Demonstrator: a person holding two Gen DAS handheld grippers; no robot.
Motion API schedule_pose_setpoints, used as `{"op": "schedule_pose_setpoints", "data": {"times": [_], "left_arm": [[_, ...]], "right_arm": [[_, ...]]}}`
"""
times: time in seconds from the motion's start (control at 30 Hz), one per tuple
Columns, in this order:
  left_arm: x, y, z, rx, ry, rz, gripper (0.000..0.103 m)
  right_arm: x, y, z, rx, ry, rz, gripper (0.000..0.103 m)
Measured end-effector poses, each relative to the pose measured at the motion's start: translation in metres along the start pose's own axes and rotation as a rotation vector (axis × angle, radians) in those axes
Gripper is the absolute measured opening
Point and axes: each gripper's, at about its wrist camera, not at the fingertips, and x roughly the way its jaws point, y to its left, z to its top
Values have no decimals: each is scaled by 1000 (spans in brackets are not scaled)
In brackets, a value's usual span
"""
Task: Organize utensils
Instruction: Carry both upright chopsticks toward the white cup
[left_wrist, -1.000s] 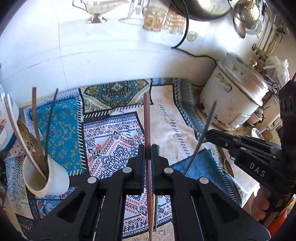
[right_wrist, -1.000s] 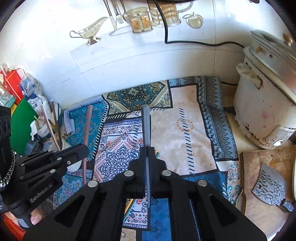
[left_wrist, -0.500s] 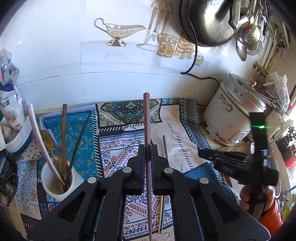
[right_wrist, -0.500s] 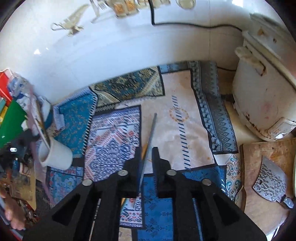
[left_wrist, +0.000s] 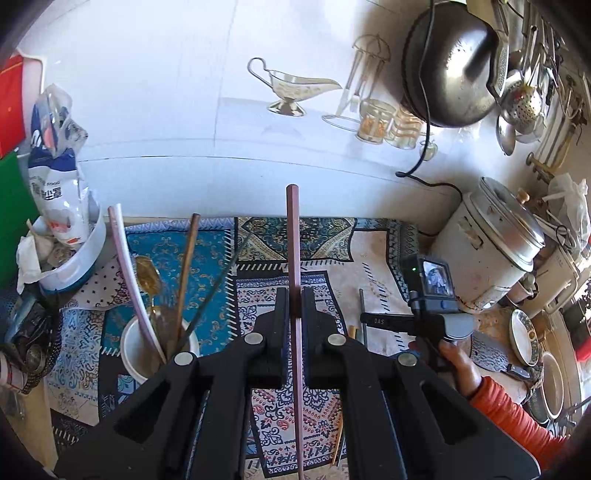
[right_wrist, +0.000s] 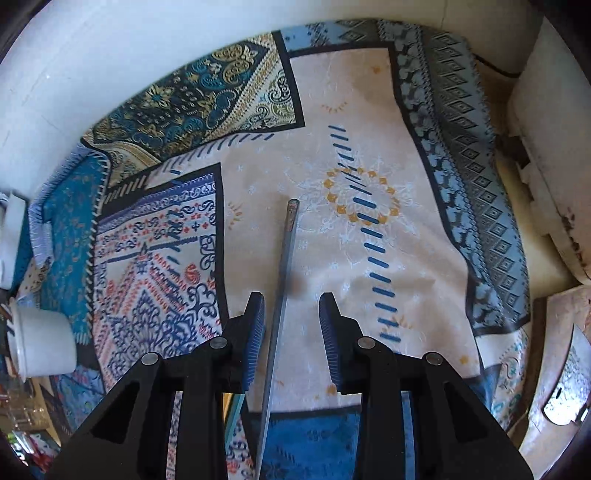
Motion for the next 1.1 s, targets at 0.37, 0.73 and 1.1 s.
{"op": "schedule_pose_setpoints", "data": {"times": [0.37, 0.73, 1.1], "left_arm": [[-11, 12, 2, -43, -24, 16, 4], [-27, 7, 3, -32, -48, -3, 4], [-48, 14, 9, -28, -98, -15, 4]], "right_arm": [[6, 12, -8, -36, -21, -57, 9], [-16, -5, -16, -13, -43, -9, 6], [-114, -4, -55, -19, -229, 77, 6]]}}
